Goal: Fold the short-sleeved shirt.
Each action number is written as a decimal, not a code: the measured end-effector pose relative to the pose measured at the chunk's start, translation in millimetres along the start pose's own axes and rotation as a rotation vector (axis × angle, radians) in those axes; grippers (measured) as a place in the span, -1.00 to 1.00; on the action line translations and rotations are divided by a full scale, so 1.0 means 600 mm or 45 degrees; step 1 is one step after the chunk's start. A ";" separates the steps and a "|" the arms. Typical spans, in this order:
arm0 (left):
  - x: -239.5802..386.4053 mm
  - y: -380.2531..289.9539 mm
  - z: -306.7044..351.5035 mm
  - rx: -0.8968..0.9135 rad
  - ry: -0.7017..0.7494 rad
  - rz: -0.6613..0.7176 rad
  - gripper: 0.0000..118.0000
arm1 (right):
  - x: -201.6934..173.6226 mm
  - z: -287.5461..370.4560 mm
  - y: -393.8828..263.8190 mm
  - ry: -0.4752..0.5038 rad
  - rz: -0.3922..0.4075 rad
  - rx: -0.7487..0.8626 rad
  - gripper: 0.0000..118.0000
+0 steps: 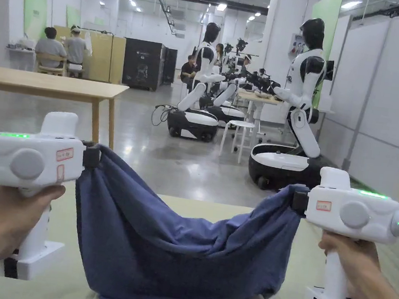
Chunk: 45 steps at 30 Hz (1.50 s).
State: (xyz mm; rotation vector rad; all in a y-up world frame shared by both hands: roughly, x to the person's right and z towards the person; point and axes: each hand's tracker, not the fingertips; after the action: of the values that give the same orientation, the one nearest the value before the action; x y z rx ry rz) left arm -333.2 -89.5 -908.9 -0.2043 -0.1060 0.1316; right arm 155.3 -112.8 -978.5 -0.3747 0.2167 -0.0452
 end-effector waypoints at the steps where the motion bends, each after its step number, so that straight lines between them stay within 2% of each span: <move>1: -0.004 -0.014 0.025 -0.008 -0.026 0.034 -0.93 | 0.002 0.022 -0.019 0.001 0.014 -0.009 -0.81; 2: -0.006 -0.027 0.048 -0.047 -0.026 0.056 -0.93 | 0.006 0.042 -0.036 0.005 0.045 -0.039 -0.81; 4: -0.011 -0.066 0.100 -0.139 -0.060 0.100 -0.93 | 0.013 0.090 -0.083 -0.005 0.037 -0.061 -0.81; 7: -0.008 -0.132 0.180 -0.273 -0.053 0.021 -0.93 | 0.018 0.164 -0.159 0.005 0.084 -0.182 -0.81; 14: -0.015 -0.284 0.347 -0.605 -0.125 -0.041 -0.93 | 0.017 0.329 -0.309 0.071 0.139 -0.394 -0.81; 17: -0.037 -0.342 0.397 -0.717 -0.110 -0.014 -0.93 | 0.018 0.373 -0.355 0.094 0.175 -0.492 -0.81; 20: -0.065 -0.399 0.428 -0.778 -0.079 0.081 -0.93 | 0.013 0.382 -0.404 0.038 0.282 -0.628 -0.81; 22: -0.079 -0.442 0.435 -0.826 -0.069 0.114 -0.93 | 0.011 0.367 -0.444 -0.015 0.392 -0.731 -0.81; 26: -0.081 -0.493 0.438 -0.831 -0.081 0.126 -0.93 | 0.014 0.337 -0.488 -0.013 0.355 -0.815 -0.80; 28: -0.076 -0.500 0.438 -0.830 -0.076 0.154 -0.93 | 0.009 0.331 -0.478 -0.026 0.384 -0.815 -0.80; 30: -0.075 -0.499 0.436 -0.820 -0.072 0.150 -0.93 | 0.014 0.323 -0.474 0.011 0.383 -0.921 -0.79; 31: -0.077 -0.497 0.433 -0.815 -0.069 0.146 -0.93 | 0.015 0.319 -0.472 0.001 0.360 -0.916 -0.77; 32: -0.076 -0.494 0.436 -0.809 -0.069 0.156 -0.90 | 0.016 0.320 -0.470 0.000 0.360 -0.903 -0.58; 33: -0.073 -0.490 0.438 -0.793 -0.063 0.154 -0.73 | 0.019 0.327 -0.467 0.009 0.368 -0.889 -0.15; 34: -0.069 -0.484 0.443 -0.766 -0.054 0.137 -0.27 | 0.021 0.340 -0.461 -0.015 0.390 -0.834 0.50; 35: -0.066 -0.478 0.445 -0.767 -0.047 0.126 0.73 | 0.024 0.353 -0.455 -0.034 0.386 -0.793 1.00; 36: -0.067 -0.469 0.451 -0.776 -0.045 0.117 1.00 | 0.029 0.370 -0.446 -0.027 0.367 -0.752 0.93; 37: -0.068 -0.457 0.472 -0.748 -0.066 0.111 0.93 | 0.027 0.405 -0.417 0.055 0.315 -0.626 0.84; 38: -0.057 -0.436 0.484 -0.657 -0.124 0.099 0.96 | 0.033 0.444 -0.411 0.021 0.280 -0.589 0.87; 40: -0.045 -0.417 0.511 -0.641 -0.060 0.101 0.97 | 0.028 0.512 -0.381 0.025 0.263 -0.473 0.88; 42: -0.027 -0.394 0.552 -0.504 -0.061 0.087 0.91 | 0.010 0.556 -0.363 0.026 0.231 -0.314 0.82; 43: -0.016 -0.379 0.570 -0.465 -0.065 0.113 0.73 | 0.003 0.589 -0.361 0.033 0.196 -0.224 0.66; 44: -0.006 -0.368 0.587 -0.409 -0.077 0.142 0.15 | -0.003 0.617 -0.361 0.056 0.153 -0.154 0.18; 45: 0.001 -0.362 0.604 -0.348 -0.091 0.163 -0.50 | -0.007 0.633 -0.365 0.083 0.121 -0.116 -0.50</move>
State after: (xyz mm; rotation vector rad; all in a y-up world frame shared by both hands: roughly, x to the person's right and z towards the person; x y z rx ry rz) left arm -349.4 -229.4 -510.7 -0.4798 -0.1820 0.2523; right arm 233.0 -180.3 -552.4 -0.4535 0.3012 0.0462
